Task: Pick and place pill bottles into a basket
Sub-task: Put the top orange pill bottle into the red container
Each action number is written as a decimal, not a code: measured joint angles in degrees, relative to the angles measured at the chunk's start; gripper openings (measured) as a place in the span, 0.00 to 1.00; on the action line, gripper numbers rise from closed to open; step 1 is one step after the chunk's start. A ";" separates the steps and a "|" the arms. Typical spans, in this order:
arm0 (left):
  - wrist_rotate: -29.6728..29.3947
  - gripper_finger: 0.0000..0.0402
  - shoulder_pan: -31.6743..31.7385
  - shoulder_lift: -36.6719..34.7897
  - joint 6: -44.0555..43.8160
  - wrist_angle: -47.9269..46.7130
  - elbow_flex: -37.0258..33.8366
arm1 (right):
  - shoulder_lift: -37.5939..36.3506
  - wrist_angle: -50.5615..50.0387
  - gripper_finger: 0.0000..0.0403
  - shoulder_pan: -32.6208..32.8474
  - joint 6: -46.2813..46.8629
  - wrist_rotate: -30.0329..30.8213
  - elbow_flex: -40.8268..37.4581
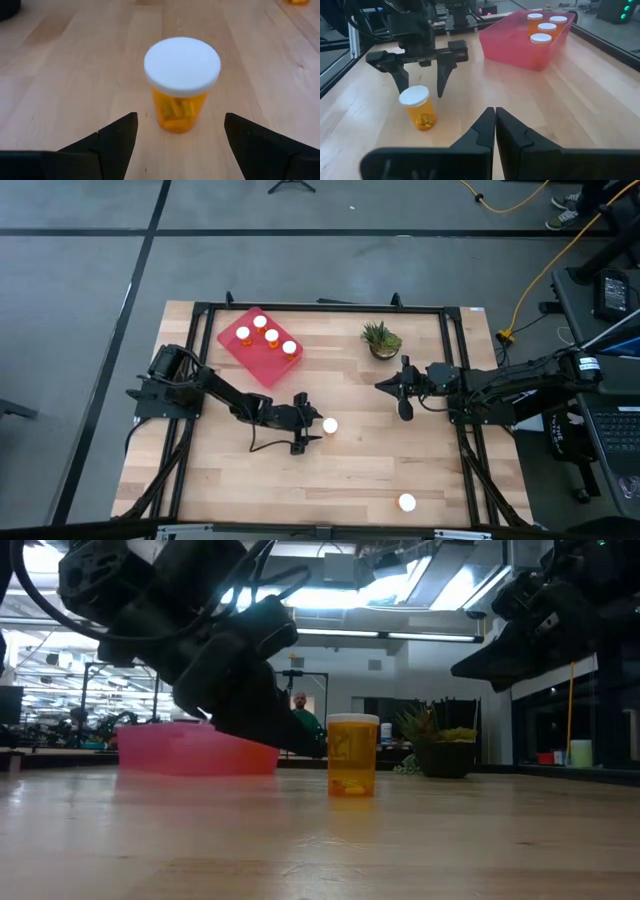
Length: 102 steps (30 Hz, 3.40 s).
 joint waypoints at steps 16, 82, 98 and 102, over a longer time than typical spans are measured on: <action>-0.61 0.73 1.03 -0.05 0.90 4.69 0.00 | 0.00 0.08 0.05 0.00 0.04 0.00 0.00; 2.14 0.52 1.89 3.25 4.96 0.97 5.20 | 0.02 -0.35 0.05 0.11 0.04 -0.24 0.04; 3.28 0.50 1.95 2.15 4.96 -0.65 5.14 | 0.02 -0.35 0.05 0.11 0.04 -0.24 0.02; 3.67 0.50 2.49 -2.69 3.67 -7.42 5.09 | 0.02 -0.08 0.05 0.11 0.01 -0.24 -0.02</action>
